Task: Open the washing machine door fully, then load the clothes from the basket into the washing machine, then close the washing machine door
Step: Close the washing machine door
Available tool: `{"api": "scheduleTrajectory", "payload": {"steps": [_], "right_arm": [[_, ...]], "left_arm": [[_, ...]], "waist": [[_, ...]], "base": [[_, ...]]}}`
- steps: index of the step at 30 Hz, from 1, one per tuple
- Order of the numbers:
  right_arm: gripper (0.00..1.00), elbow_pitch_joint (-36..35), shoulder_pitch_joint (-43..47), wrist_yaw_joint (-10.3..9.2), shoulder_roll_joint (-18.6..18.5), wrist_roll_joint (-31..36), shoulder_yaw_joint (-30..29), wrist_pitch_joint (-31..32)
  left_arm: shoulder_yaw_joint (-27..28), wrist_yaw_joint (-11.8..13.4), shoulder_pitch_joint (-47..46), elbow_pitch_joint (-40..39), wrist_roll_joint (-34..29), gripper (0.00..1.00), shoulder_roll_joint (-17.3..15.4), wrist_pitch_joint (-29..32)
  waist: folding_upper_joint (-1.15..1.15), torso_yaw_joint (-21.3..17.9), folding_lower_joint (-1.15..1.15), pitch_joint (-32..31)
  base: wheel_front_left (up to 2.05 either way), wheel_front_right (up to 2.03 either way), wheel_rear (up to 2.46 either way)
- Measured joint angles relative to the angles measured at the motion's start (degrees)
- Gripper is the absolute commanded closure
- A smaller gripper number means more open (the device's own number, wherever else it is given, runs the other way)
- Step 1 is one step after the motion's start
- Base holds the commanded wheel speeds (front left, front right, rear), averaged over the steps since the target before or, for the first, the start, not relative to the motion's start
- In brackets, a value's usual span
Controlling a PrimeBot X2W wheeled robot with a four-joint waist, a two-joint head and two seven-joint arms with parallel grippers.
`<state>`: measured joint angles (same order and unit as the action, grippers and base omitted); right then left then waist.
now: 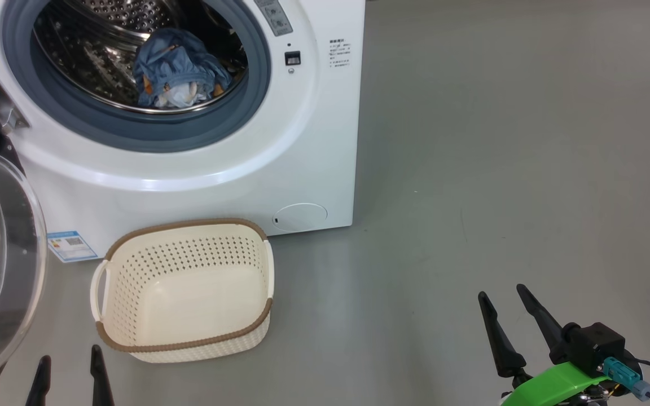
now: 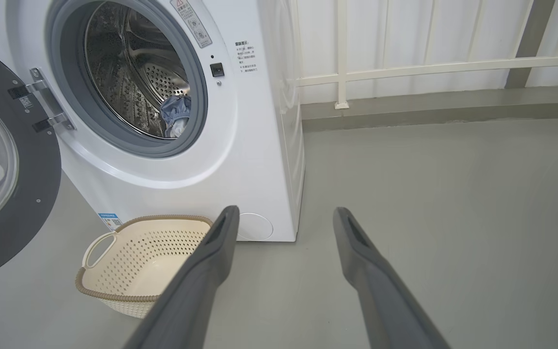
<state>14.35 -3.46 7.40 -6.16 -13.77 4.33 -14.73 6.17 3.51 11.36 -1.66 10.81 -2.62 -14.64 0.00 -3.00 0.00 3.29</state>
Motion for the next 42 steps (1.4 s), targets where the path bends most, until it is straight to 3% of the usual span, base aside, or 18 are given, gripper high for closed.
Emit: {"api": "scheduleTrajectory", "payload": {"steps": [25,33,42], "right_arm": [[0.00,0.10,0.02,0.00,-0.59,0.01,0.38,0.00],[0.00,0.04,0.18,0.00,-0.74,0.05,0.58,0.00],[0.00,0.08,0.84,0.00,-0.88,0.05,0.99,0.00]], "left_arm": [[-0.13,0.01,0.07,-0.46,0.01,0.00,0.00,0.00],[-0.49,0.11,0.14,-0.80,1.13,0.00,0.00,0.00],[-1.08,1.03,1.48,-1.34,1.19,0.00,0.00,0.00]], "waist": [[0.00,1.42,0.00,-1.34],[0.00,4.05,0.00,-1.75],[0.00,9.98,0.00,-2.28]], "base": [[0.00,0.00,0.00],[0.00,0.00,0.00],[0.00,0.00,0.00]]}}
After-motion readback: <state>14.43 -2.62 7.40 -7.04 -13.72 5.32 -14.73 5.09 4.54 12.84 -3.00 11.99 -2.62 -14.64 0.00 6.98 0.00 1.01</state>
